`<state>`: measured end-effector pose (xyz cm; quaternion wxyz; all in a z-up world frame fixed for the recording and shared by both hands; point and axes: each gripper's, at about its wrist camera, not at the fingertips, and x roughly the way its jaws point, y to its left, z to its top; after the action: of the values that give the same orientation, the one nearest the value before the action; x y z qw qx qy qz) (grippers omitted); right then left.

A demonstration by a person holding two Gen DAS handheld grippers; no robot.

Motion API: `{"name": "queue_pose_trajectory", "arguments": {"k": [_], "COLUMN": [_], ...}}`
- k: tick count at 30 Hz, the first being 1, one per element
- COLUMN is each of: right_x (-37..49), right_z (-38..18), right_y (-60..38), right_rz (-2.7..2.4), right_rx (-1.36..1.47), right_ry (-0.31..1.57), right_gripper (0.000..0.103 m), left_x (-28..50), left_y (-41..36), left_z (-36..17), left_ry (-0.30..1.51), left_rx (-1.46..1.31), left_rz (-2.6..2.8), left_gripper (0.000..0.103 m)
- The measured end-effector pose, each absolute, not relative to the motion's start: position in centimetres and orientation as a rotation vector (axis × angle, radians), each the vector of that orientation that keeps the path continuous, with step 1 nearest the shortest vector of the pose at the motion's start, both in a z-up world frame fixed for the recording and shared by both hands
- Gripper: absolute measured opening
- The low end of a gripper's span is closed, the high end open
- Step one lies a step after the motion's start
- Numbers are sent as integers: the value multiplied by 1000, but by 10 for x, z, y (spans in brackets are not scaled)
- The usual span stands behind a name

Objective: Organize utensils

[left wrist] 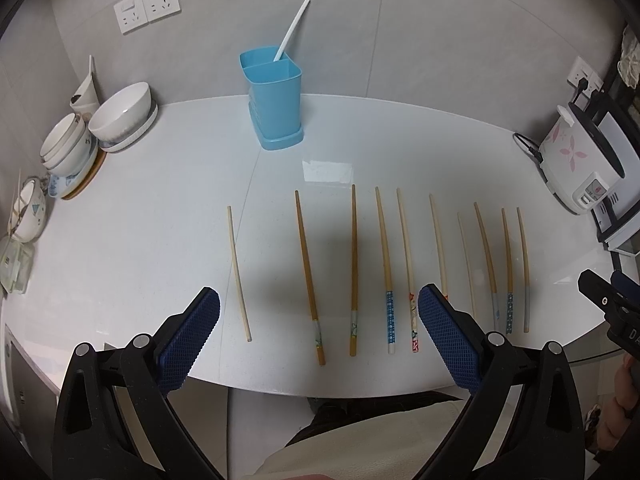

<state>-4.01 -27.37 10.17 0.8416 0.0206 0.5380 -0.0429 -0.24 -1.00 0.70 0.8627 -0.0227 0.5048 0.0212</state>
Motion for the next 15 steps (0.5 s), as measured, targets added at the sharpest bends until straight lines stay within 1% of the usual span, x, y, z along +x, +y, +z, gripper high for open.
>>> {"name": "queue_pose_trajectory", "arguments": {"k": [15], "right_x": [-39], "right_z": [101], "right_y": [-273], "right_rz": [-91], "right_rx": [42], "right_ry": [1135], "right_gripper": [96], "left_x": [0], "left_y": [-12], "left_z": [7], "left_ry": [1055], "left_rx": [-48], "left_rz": [45], "left_gripper": [97]}}
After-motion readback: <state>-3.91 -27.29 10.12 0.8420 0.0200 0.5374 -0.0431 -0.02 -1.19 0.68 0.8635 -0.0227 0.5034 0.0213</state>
